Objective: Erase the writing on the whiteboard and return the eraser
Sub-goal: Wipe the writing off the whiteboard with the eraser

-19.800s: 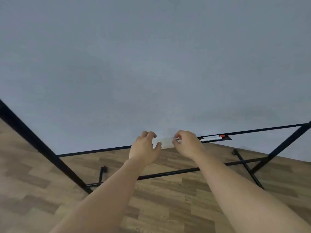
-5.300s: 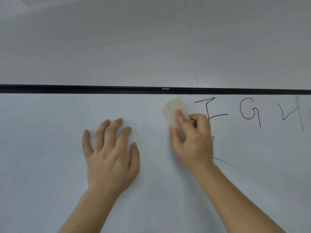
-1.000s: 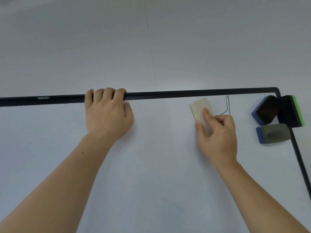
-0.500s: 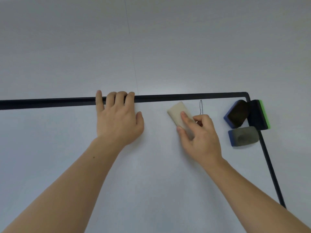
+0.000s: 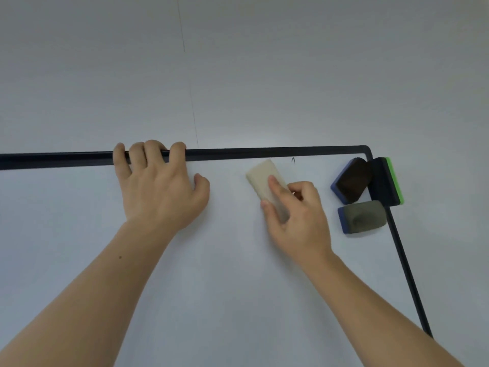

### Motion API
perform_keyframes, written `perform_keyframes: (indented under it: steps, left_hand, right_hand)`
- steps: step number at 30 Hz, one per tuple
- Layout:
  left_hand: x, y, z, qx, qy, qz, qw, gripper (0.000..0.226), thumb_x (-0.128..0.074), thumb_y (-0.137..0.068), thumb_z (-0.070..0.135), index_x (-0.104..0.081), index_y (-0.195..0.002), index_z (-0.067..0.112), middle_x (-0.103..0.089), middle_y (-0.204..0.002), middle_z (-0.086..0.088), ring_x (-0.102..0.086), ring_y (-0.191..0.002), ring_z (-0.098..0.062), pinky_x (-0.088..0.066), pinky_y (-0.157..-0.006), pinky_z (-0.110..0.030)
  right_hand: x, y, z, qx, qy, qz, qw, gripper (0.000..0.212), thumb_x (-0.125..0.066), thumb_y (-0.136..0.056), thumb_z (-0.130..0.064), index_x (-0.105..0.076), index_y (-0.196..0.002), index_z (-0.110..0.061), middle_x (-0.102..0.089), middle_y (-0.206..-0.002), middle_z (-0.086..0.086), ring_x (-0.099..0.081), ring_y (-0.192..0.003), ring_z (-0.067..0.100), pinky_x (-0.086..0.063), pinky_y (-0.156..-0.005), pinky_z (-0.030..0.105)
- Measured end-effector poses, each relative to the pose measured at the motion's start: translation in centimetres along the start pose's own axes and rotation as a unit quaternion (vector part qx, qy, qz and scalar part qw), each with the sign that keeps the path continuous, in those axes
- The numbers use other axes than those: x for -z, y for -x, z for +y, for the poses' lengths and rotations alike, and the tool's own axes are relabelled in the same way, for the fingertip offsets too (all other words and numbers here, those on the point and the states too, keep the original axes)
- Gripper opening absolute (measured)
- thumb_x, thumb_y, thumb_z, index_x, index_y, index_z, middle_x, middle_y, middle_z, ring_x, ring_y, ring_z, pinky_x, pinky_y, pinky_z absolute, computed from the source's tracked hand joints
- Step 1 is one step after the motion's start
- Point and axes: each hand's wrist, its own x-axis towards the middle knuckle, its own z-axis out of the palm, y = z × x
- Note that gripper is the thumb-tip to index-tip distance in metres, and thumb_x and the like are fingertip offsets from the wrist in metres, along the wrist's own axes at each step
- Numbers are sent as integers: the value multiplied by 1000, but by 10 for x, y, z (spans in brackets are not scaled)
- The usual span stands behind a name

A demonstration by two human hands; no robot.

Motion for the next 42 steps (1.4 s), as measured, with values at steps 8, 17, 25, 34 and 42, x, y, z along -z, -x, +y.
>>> perform_keyframes:
  steps: [8,17,25,34,42]
  left_hand:
    - [-3,2,-1,-3,0,11,1000,59,-40,-80,47,-55,-125,12,-53,-117,-20,-43,-117,-42,-13,-119,-59]
    - [-3,2,1,3,14,10,1000,60,-40,-80,46,-53,-125,8,-52,-118,-23,-41,-120,-44,-12,-119,-60]
    - [-2,7,-6,-21,13,0,1000,64,-40,-84,50,-47,-134,11,-50,-127,-19,-36,-129,-42,-9,-120,-60]
    - [3,6,-12,-39,10,-15,999,65,-44,-85,52,-46,-138,15,-52,-130,-14,-38,-131,-39,-11,-121,-58]
    - [7,8,-20,-59,20,-30,998,68,-44,-85,51,-43,-143,16,-49,-136,-11,-36,-135,-35,-10,-122,-55]
  right_hand:
    - [10,-43,26,-165,10,60,984,52,-63,-93,-38,-53,-142,-22,-47,-112,7,-55,-104,26,-39,-89,22]
    - [23,53,15,-96,18,-2,995,51,-68,-90,-37,-56,-139,-27,-48,-109,1,-57,-93,18,-51,-79,26]
    - [12,-39,5,-197,14,42,979,53,-61,-95,-40,-50,-144,-22,-50,-115,13,-56,-104,29,-37,-84,22]
    - [10,-39,-5,-176,34,29,983,52,-61,-95,-40,-51,-143,-24,-48,-117,10,-55,-105,28,-43,-87,29]
    - [11,-26,-18,-154,44,3,987,52,-61,-95,-40,-51,-143,-24,-42,-110,3,-53,-95,21,-44,-85,26]
